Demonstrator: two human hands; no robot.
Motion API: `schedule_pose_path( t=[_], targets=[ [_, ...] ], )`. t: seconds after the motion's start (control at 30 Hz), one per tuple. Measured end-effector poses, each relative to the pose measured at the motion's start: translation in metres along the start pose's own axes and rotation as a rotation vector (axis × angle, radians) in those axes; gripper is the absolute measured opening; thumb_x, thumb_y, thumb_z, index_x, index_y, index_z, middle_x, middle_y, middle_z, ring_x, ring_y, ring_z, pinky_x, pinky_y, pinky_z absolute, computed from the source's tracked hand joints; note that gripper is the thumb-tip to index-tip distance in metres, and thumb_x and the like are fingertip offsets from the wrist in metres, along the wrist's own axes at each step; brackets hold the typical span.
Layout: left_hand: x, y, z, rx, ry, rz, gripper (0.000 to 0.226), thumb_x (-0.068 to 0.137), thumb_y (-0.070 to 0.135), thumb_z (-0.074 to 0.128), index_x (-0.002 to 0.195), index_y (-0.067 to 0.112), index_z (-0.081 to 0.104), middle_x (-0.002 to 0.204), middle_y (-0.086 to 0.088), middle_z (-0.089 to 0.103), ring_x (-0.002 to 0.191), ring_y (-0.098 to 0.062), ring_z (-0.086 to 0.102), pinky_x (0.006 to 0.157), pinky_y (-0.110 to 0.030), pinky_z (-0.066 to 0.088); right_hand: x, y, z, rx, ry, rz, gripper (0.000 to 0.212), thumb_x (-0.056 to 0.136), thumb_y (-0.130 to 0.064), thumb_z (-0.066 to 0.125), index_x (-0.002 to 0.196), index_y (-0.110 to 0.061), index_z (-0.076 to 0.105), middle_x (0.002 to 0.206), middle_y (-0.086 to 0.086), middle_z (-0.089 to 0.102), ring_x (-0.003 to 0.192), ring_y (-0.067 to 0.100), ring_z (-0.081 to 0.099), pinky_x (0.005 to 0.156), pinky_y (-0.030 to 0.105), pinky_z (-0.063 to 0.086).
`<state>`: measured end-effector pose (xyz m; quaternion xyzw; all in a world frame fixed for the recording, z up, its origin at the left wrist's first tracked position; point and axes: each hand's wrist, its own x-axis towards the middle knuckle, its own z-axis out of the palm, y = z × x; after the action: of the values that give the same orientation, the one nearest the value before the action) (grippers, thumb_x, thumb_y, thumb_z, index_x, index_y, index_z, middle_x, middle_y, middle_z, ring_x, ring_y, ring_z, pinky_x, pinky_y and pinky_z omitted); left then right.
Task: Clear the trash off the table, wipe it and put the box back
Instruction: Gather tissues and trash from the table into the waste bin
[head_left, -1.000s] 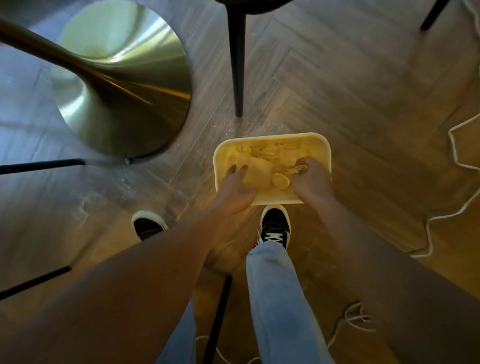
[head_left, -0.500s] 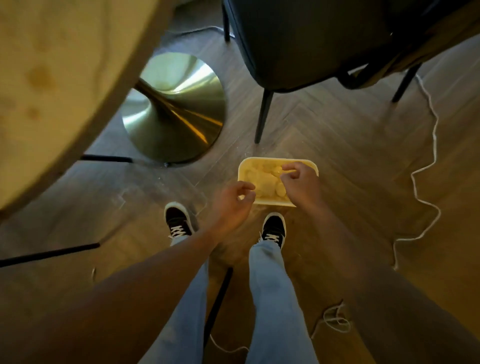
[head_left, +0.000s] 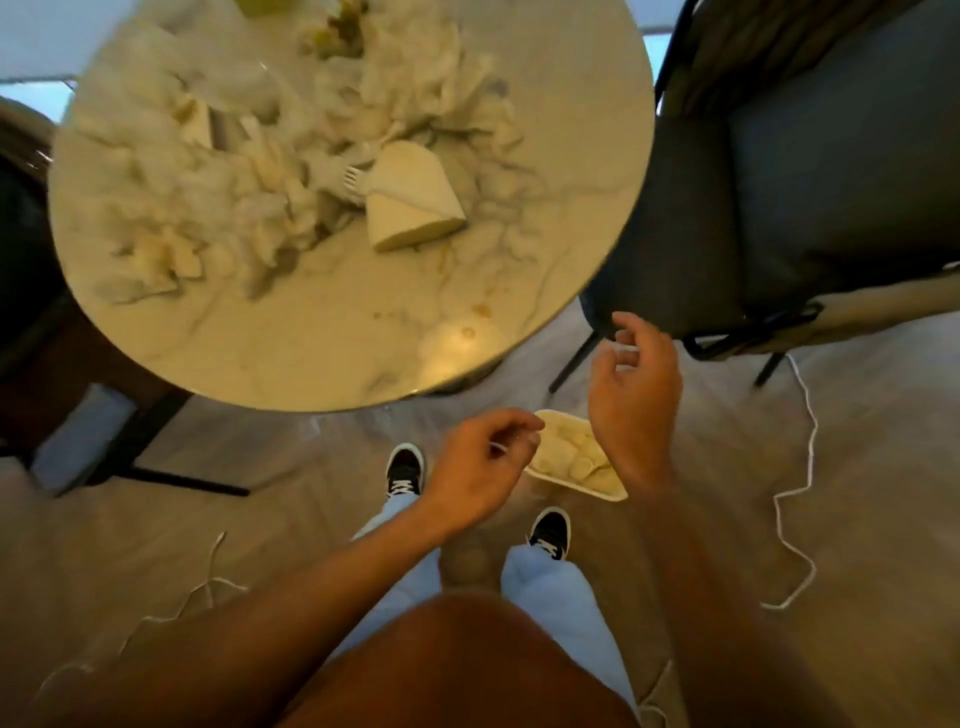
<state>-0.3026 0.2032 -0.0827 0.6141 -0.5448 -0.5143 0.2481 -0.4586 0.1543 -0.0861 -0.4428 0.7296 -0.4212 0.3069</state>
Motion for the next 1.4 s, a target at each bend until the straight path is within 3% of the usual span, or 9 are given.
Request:
schedule_pose_path(
  t=[0.13, 0.33, 0.5, 0.6, 0.77, 0.87, 1.0, 1.2, 1.4],
  targets=[
    [-0.013, 0.010, -0.058, -0.066, 0.097, 0.050, 0.021, 0.090, 0.014, 0.063, 0.091, 0.034, 0.069, 0.083, 0.015, 0.069, 0.075, 0.002, 0.062, 0.069, -0.014, 0.048, 0.001, -0.061, 0.036, -0.052, -0.059, -0.220, 0.029, 0.093, -0.013, 0.057, 0.121, -0.017, 0.060, 0.109, -0.002, 0.053, 0.085, 0.001, 0.051, 0.073, 0.010, 0.043],
    [-0.011, -0.002, -0.148, -0.106, 0.246, 0.045, 0.019, 0.089, 0.014, 0.064, 0.089, 0.032, 0.071, 0.088, 0.015, 0.071, 0.079, -0.003, 0.064, 0.073, -0.019, 0.052, 0.025, -0.099, 0.118, -0.327, -0.363, -0.271, 0.042, 0.094, -0.030, 0.055, 0.135, -0.019, 0.048, 0.129, 0.010, 0.045, 0.110, 0.026, 0.053, 0.090, 0.031, 0.042],
    [0.006, -0.015, -0.214, -0.103, 0.297, 0.044, 0.020, 0.088, 0.014, 0.065, 0.088, 0.033, 0.070, 0.085, 0.012, 0.071, 0.077, -0.009, 0.064, 0.069, -0.024, 0.052, 0.054, -0.115, 0.162, -0.548, -0.275, -0.217, 0.049, 0.093, -0.039, 0.054, 0.138, -0.022, 0.046, 0.138, 0.015, 0.035, 0.123, 0.035, 0.039, 0.100, 0.044, 0.040],
    [0.024, -0.017, -0.246, -0.053, 0.337, 0.041, 0.020, 0.086, 0.013, 0.066, 0.090, 0.033, 0.068, 0.092, 0.017, 0.068, 0.075, -0.002, 0.060, 0.067, -0.015, 0.048, 0.063, -0.124, 0.178, -0.628, -0.229, -0.215, 0.044, 0.092, -0.041, 0.053, 0.132, -0.021, 0.053, 0.132, 0.015, 0.040, 0.121, 0.034, 0.040, 0.100, 0.045, 0.038],
    [0.067, -0.023, -0.286, 0.250, 0.443, 0.169, 0.037, 0.083, 0.020, 0.070, 0.118, 0.026, 0.061, 0.116, 0.009, 0.055, 0.077, -0.006, 0.055, 0.071, -0.022, 0.046, 0.061, -0.149, 0.202, -0.614, -0.135, -0.297, 0.040, 0.092, -0.033, 0.056, 0.129, -0.018, 0.056, 0.123, 0.014, 0.048, 0.115, 0.032, 0.044, 0.096, 0.041, 0.038],
    [0.091, -0.030, -0.301, 0.445, 0.372, 0.135, 0.051, 0.082, 0.028, 0.070, 0.130, 0.027, 0.053, 0.126, -0.001, 0.044, 0.092, -0.015, 0.054, 0.072, -0.026, 0.046, 0.054, -0.172, 0.229, -0.529, -0.393, -0.381, 0.041, 0.091, -0.031, 0.058, 0.131, -0.022, 0.055, 0.118, 0.011, 0.053, 0.112, 0.029, 0.049, 0.092, 0.037, 0.042],
    [0.107, -0.037, -0.311, 0.538, 0.288, 0.133, 0.024, 0.088, 0.022, 0.063, 0.111, 0.017, 0.068, 0.105, -0.006, 0.055, 0.094, -0.023, 0.056, 0.074, -0.030, 0.045, 0.048, -0.183, 0.258, -0.613, -0.588, -0.347, 0.046, 0.089, -0.032, 0.060, 0.134, -0.028, 0.050, 0.114, 0.007, 0.054, 0.109, 0.025, 0.052, 0.090, 0.034, 0.042],
    [0.098, -0.029, -0.327, 0.168, 0.408, 0.100, 0.008, 0.086, 0.017, 0.067, 0.089, 0.021, 0.073, 0.087, 0.005, 0.066, 0.077, -0.003, 0.057, 0.069, -0.012, 0.039, 0.049, -0.179, 0.263, -0.594, -0.465, -0.304, 0.018, 0.092, -0.021, 0.057, 0.102, -0.015, 0.071, 0.101, 0.009, 0.064, 0.095, 0.027, 0.059, 0.078, 0.034, 0.045],
    [0.067, -0.005, -0.345, -0.204, 0.450, 0.009, 0.025, 0.081, 0.013, 0.073, 0.101, 0.026, 0.068, 0.075, 0.005, 0.064, 0.070, 0.001, 0.059, 0.069, -0.012, 0.048, 0.041, -0.175, 0.260, -0.596, -0.578, -0.217, 0.045, 0.089, -0.028, 0.062, 0.132, -0.023, 0.053, 0.125, 0.005, 0.056, 0.115, 0.023, 0.052, 0.091, 0.032, 0.041]
  ],
)
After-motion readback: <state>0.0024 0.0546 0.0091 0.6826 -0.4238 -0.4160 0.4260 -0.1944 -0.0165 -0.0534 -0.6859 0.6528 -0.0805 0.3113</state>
